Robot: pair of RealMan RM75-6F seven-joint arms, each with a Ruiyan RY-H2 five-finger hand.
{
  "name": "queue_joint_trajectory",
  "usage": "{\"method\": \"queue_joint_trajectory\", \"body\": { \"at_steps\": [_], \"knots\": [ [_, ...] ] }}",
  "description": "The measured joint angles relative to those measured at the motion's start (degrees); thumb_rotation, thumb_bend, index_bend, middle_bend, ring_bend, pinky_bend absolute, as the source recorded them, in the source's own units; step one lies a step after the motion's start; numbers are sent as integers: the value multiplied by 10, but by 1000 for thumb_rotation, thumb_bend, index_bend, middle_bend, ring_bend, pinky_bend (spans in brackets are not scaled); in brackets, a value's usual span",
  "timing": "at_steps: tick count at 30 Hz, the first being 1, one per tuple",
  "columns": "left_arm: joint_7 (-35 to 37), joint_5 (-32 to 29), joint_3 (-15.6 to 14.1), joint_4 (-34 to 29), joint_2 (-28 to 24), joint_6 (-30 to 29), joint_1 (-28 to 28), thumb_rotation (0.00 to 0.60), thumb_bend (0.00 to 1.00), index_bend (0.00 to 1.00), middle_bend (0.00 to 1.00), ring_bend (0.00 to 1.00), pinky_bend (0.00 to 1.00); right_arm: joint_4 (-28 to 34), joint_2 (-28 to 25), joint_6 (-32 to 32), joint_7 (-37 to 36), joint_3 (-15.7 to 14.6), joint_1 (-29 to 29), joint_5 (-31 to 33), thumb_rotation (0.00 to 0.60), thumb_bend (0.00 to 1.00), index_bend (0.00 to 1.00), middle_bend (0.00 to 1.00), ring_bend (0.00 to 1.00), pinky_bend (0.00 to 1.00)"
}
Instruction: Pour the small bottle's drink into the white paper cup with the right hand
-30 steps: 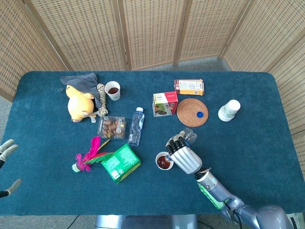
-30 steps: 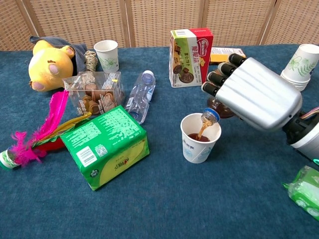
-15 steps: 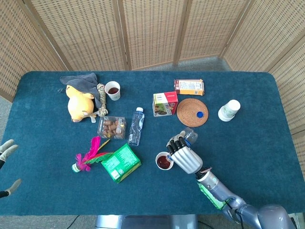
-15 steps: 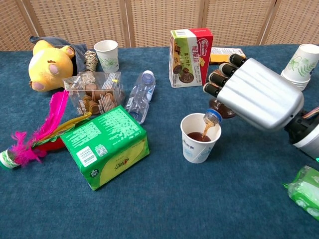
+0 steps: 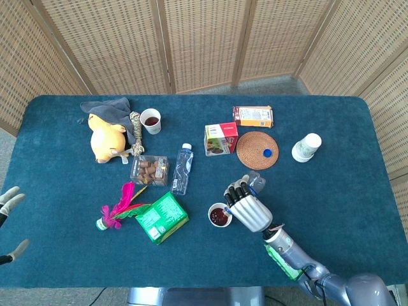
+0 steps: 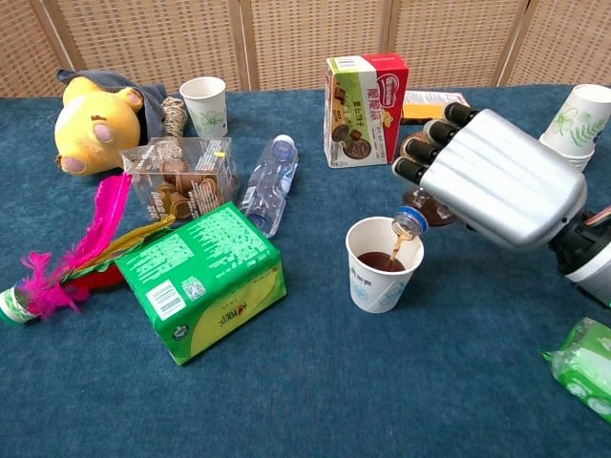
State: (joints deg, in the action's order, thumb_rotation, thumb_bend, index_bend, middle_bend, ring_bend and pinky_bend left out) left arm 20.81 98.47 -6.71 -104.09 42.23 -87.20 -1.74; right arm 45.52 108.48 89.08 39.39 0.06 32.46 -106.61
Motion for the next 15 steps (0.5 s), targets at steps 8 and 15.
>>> {"method": "queue_joint_trajectory", "body": {
  "at_steps": [8, 15],
  "knots": [
    [1, 0, -1, 0, -1, 2, 0, 600, 369, 0, 0, 0, 0, 31, -7, 2, -37, 7, -5, 15, 600, 797, 527, 501, 465, 729],
    [0, 1, -2, -1, -2, 6, -2, 600, 369, 0, 0, 0, 0, 90, -15, -9, -98, 21, -18, 54, 600, 791, 527, 494, 465, 728]
  ]
}}
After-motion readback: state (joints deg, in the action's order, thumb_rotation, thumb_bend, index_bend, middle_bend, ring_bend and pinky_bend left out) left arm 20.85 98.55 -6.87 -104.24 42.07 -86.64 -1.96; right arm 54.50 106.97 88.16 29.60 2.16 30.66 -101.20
